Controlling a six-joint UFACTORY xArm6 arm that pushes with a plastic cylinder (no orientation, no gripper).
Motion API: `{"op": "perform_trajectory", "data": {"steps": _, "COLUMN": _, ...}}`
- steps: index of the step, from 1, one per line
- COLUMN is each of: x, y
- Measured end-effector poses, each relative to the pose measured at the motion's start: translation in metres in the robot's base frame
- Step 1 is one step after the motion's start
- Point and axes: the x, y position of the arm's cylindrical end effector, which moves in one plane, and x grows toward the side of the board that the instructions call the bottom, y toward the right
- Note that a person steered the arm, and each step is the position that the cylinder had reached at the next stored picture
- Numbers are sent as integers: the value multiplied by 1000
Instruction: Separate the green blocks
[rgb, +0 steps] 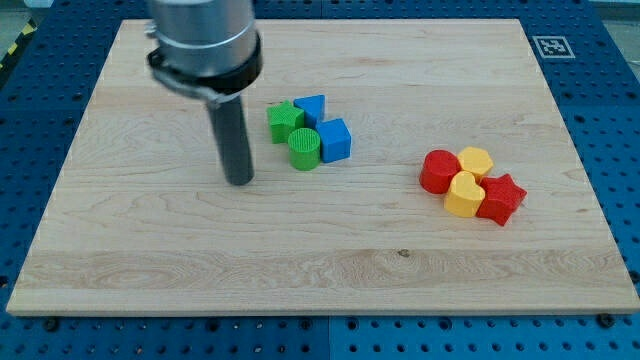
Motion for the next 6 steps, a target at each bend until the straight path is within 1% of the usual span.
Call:
{"op": "perform_trajectory", "data": {"steps": 1, "x": 12, "y": -4}}
{"op": "perform_trajectory", "data": {"steps": 4, "x": 5, "y": 6}}
{"op": "perform_trajectory", "data": {"steps": 5, "x": -8, "y": 14}}
{"op": "perform_trajectory", "data": {"steps": 6, "x": -48, "y": 39}}
